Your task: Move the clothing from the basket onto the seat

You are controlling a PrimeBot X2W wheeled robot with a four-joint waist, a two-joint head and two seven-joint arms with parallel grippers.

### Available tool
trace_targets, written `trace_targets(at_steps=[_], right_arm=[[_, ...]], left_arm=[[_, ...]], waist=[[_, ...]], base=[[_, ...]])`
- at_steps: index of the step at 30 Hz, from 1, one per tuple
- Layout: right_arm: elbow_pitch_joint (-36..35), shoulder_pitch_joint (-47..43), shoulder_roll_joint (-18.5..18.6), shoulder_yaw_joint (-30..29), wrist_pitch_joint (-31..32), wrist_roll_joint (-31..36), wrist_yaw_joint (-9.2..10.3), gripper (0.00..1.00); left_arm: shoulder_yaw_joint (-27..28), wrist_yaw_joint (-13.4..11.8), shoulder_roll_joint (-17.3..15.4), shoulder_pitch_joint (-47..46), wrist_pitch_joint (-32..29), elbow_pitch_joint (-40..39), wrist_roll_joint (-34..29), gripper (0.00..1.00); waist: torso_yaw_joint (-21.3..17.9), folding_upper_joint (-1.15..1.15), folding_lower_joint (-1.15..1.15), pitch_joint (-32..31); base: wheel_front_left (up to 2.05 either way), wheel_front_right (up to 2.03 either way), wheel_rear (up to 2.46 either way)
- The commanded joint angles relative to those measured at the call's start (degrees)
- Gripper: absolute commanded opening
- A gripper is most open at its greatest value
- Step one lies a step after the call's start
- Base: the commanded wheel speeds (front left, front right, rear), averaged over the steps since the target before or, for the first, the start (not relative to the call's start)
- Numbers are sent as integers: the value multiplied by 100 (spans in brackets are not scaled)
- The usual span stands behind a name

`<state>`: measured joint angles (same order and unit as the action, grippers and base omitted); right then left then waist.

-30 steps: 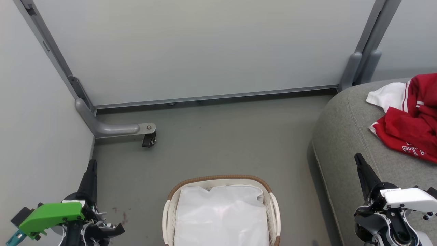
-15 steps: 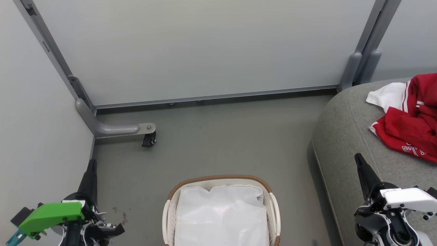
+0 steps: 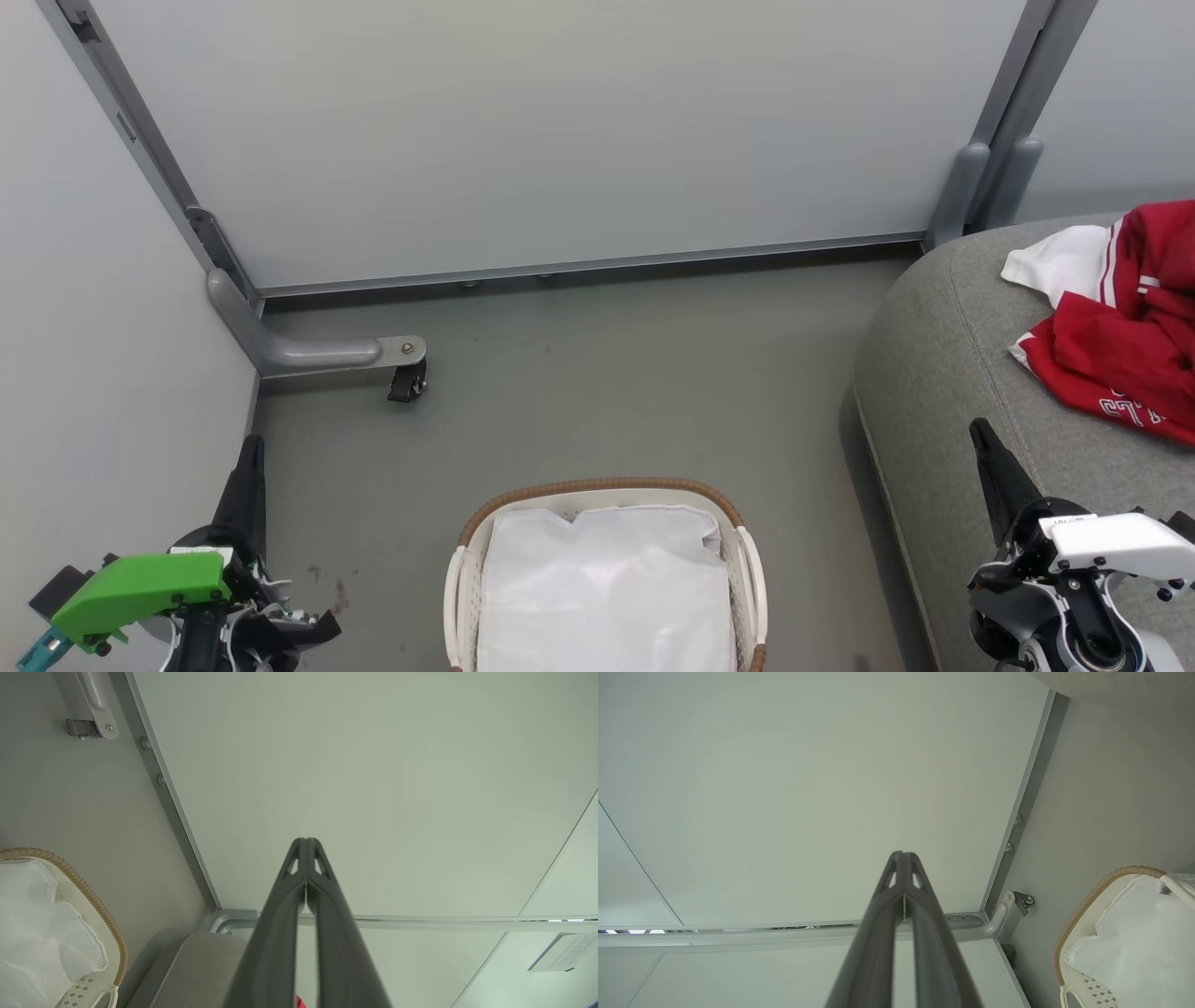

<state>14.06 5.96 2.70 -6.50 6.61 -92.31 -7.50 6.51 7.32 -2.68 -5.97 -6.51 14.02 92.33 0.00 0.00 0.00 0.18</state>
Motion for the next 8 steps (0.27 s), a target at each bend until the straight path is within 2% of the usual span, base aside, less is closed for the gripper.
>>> trace_targets(at_steps=[1,8], right_arm=[[-16,45,34,-12,7,-20,2,0],[-16,46,34,-11,7,-20,2,0]], left_arm=[[13,32,-38,-51,-25,-10,18,0],[12,32,-38,-51,-25,-10,18,0]], waist=[[0,0,0,0],[0,0,0,0]], base=[[0,0,0],[0,0,0]])
